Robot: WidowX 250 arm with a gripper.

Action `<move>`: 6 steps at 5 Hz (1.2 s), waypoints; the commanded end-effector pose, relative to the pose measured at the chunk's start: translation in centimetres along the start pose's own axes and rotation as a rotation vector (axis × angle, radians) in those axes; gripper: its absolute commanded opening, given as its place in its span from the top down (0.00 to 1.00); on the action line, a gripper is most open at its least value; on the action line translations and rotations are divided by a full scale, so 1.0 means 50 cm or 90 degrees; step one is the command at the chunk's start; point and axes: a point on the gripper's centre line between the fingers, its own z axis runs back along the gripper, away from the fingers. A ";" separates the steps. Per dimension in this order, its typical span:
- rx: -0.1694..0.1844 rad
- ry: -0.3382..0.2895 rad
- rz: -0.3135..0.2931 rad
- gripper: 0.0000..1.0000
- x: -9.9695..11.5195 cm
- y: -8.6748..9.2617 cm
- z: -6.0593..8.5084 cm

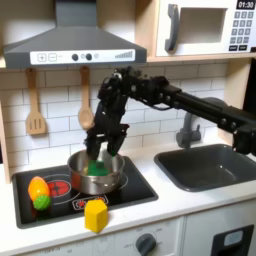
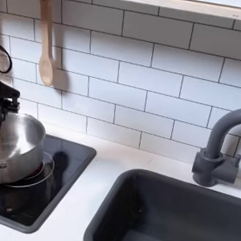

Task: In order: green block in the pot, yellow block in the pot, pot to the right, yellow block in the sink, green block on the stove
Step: 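Put the green block in the pot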

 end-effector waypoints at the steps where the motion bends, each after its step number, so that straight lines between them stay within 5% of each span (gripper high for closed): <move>1: 0.008 0.011 0.006 0.00 -0.009 0.006 -0.005; 6: 0.021 0.095 0.060 0.00 -0.074 0.025 -0.036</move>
